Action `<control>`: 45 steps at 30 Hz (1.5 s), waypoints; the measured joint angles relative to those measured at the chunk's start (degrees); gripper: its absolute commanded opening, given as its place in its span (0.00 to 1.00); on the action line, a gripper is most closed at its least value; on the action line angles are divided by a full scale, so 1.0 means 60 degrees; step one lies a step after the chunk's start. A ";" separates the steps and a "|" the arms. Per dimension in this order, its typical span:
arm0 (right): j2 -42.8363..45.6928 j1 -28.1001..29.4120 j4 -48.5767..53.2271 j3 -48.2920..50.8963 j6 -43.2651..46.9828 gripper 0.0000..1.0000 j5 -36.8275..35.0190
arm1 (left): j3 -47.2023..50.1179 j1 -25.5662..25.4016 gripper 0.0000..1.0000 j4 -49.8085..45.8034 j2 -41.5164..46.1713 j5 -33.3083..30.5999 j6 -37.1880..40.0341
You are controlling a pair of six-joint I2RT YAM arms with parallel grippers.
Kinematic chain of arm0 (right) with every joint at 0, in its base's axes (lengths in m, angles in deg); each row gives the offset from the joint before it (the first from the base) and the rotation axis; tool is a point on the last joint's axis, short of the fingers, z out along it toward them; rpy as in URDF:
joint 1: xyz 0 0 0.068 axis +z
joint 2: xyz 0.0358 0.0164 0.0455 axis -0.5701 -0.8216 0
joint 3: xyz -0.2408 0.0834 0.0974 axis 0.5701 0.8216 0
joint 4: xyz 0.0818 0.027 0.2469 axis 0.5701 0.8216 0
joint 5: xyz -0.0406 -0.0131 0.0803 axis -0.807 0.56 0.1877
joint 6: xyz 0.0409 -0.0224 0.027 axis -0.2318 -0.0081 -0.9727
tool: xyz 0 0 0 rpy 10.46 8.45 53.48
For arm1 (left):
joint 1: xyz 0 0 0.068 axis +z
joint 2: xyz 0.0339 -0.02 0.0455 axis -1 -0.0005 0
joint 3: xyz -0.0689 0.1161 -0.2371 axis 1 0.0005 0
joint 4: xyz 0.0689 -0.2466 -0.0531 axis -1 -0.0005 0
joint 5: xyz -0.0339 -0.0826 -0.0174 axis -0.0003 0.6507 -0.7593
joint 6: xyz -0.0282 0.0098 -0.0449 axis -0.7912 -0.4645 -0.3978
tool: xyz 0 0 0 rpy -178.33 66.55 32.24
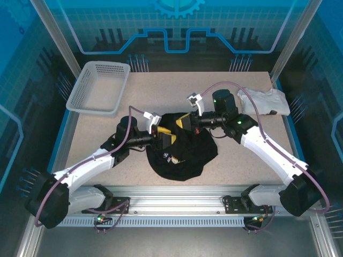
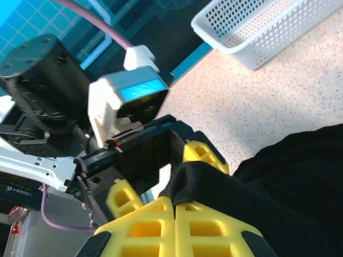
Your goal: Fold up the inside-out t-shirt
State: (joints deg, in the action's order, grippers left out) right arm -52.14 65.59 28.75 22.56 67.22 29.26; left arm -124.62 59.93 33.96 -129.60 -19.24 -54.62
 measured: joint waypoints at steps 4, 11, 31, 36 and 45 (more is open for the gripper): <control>-0.0397 0.0168 0.0000 -0.0069 -0.0040 0.00 -0.0069 | -0.0157 -0.0164 0.60 -0.0135 0.0047 -0.0131 0.0171; -0.0481 0.0248 0.0040 -0.0193 -0.0098 0.06 -0.0157 | -0.0627 -0.0273 0.04 -0.0397 -0.0189 -0.0561 0.0517; 0.0831 0.0142 0.2058 0.1960 0.1428 0.43 -0.3340 | -0.0029 0.0113 0.00 -0.0750 0.0608 -0.0903 0.0273; 0.0408 0.0069 0.1657 0.2433 0.1290 0.39 -0.3399 | 0.0124 0.0124 0.00 -0.0747 0.0809 -0.0907 0.0270; 0.0222 -0.0222 0.1166 0.2495 0.0918 0.00 -0.3621 | 0.0718 0.0124 0.04 -0.0710 0.1137 -0.0845 0.0277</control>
State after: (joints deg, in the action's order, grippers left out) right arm -50.81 64.25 35.75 37.53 72.73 7.53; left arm -120.31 60.67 29.70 -122.78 -24.31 -52.95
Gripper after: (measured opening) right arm 0.054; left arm 0.053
